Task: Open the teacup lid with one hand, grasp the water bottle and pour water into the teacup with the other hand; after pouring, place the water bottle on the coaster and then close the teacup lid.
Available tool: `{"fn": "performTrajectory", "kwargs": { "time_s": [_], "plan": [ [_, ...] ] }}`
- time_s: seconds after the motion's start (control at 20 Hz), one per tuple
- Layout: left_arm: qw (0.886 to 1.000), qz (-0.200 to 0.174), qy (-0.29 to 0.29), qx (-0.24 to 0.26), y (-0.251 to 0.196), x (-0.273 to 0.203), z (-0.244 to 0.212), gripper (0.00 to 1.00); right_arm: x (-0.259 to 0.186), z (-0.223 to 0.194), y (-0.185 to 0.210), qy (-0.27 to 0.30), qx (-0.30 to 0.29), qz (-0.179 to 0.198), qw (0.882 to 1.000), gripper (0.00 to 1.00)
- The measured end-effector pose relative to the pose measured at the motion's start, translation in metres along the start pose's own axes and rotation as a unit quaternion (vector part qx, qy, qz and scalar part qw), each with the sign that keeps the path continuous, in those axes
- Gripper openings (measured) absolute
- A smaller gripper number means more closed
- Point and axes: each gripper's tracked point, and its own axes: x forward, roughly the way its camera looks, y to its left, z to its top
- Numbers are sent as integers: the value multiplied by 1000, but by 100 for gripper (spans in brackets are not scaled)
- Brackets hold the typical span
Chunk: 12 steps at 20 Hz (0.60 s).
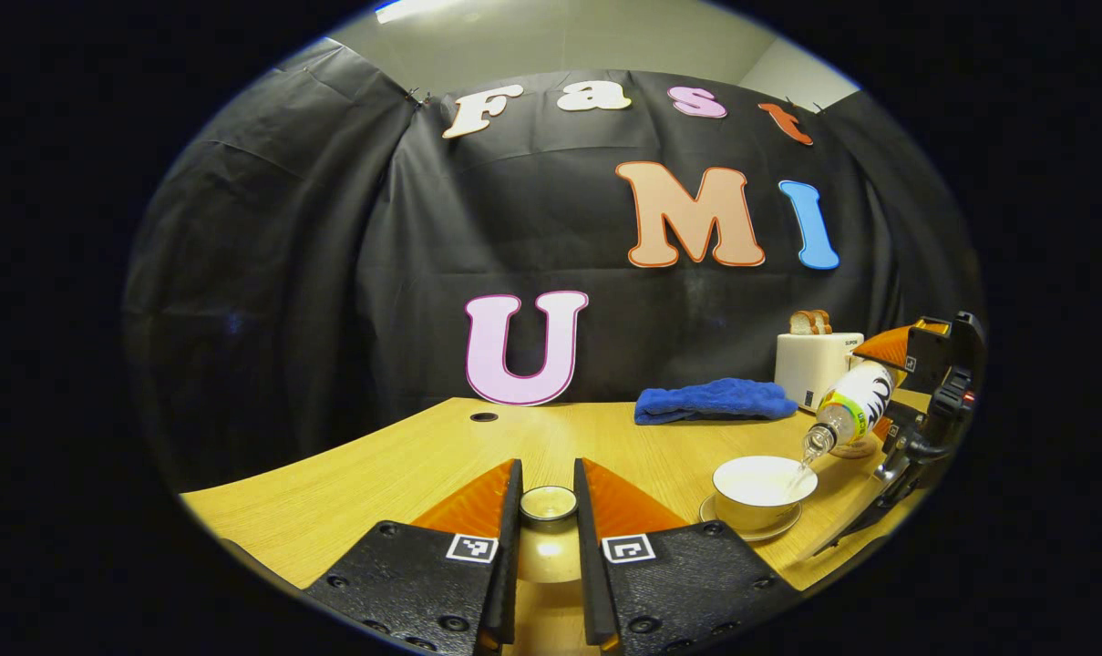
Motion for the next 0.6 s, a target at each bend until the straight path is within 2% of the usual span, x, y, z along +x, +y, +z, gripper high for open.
{"fn": "performTrajectory", "kwargs": {
  "time_s": [0.6],
  "plan": [
    [1000,0,0,0,0,0,0,27,3,2,-16,-10,-51,-45,998,70]
  ]
}}
